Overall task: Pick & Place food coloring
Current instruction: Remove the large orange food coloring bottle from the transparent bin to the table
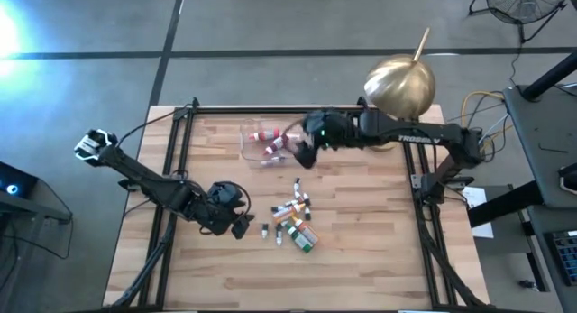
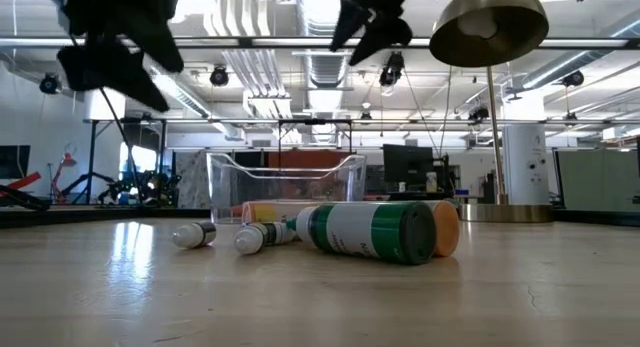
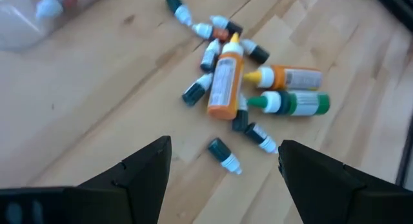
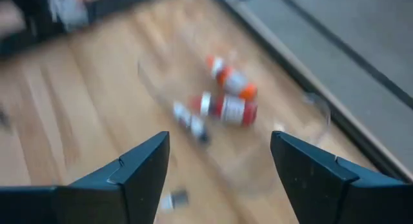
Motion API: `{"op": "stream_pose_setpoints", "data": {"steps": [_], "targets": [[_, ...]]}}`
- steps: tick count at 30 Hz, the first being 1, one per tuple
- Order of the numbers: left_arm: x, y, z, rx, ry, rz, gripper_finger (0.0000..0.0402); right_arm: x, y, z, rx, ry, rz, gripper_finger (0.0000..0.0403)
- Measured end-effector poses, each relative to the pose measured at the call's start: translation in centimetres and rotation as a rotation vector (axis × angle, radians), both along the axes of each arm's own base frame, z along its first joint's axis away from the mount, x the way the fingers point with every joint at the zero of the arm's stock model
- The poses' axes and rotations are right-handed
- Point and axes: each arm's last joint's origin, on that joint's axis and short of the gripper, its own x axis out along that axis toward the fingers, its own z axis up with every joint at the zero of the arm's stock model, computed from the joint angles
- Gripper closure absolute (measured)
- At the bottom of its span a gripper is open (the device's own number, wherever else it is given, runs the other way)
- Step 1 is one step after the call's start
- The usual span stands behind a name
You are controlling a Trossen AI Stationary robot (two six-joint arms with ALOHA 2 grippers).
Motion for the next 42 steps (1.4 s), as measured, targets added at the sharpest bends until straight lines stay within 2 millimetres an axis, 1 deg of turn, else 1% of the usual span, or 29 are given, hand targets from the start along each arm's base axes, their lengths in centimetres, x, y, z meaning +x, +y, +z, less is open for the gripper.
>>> {"op": "stream_pose_setpoints", "data": {"steps": [3, 6, 8, 11, 13, 16, 17, 19, 21, 23, 25, 28, 31, 34, 37, 39, 42], "targets": [[-0.1, 0.0, -1.8, -0.047, -0.028, 0.006, 0.0143, -0.7, 2.0, -1.0, 0.018, 0.127, 0.044, 0.0138], [0.0, -0.1, -3.3, -0.11, -0.09, 0.017, 0.0143, -1.5, 3.7, -2.2, 0.023, 0.22, 0.024, 0.0138], [-0.1, 0.0, -3.8, -0.134, -0.109, 0.031, 0.0143, -1.7, 4.4, -2.7, 0.007, 0.249, -0.001, 0.0138], [-0.1, 0.0, -3.9, -0.139, -0.108, 0.037, 0.0143, -1.8, 4.9, -3.0, 0.007, 0.248, -0.026, 0.0138], [0.0, -0.1, -3.3, -0.128, -0.103, 0.035, 0.0143, -1.8, 5.0, -3.0, 0.013, 0.238, -0.031, 0.0138], [0.6, -0.3, -1.2, -0.075, -0.134, 0.027, 0.0143, -1.3, 5.0, -2.8, 0.006, 0.196, -0.018, 0.0138], [0.7, -0.3, -0.5, -0.043, -0.136, 0.023, 0.0143, -1.1, 4.6, -2.7, -0.005, 0.171, -0.006, 0.0138], [0.8, -0.2, 1.1, 0.02, -0.127, 0.023, 0.0143, -0.1, 3.7, -2.6, -0.034, 0.111, 0.016, 0.0139], [0.7, 0.0, 2.4, 0.079, -0.102, 0.058, 0.0143, 1.0, 2.4, -2.6, -0.021, 0.051, 0.025, 0.0141], [0.1, 0.6, 3.2, 0.133, -0.056, 0.146, 0.0143, 2.1, 1.1, -2.8, 0.038, -0.007, 0.018, 0.0144], [-0.5, 1.4, 4.1, 0.202, -0.017, 0.232, 0.0143, 2.7, 0.0, -3.3, 0.078, -0.018, 0.013, 0.0146], [-1.0, 3.4, 5.7, 0.289, 0.06, 0.295, 0.0143, 2.8, -0.5, -3.6, 0.066, 0.016, 0.037, 0.0151], [-0.1, 5.9, 7.8, 0.322, 0.125, 0.236, 0.0145, 2.1, -0.3, -3.5, 0.031, 0.084, 0.093, 0.0155], [1.2, 9.4, 9.1, 0.369, 0.167, 0.178, 0.0151, 1.1, -0.1, -3.9, 0.02, 0.196, 0.136, 0.0159], [2.2, 14.0, 9.2, 0.405, 0.208, 0.159, 0.0161, 0.4, -0.1, -4.8, 0.005, 0.308, 0.187, 0.0161], [2.5, 17.1, 9.2, 0.368, 0.19, 0.164, 0.0168, 0.1, -0.1, -5.3, -0.001, 0.361, 0.214, 0.0161], [2.4, 21.0, 8.4, 0.327, 0.19, 0.091, 0.0178, -0.2, 0.0, -6.1, -0.006, 0.408, 0.24, 0.0161]]}}
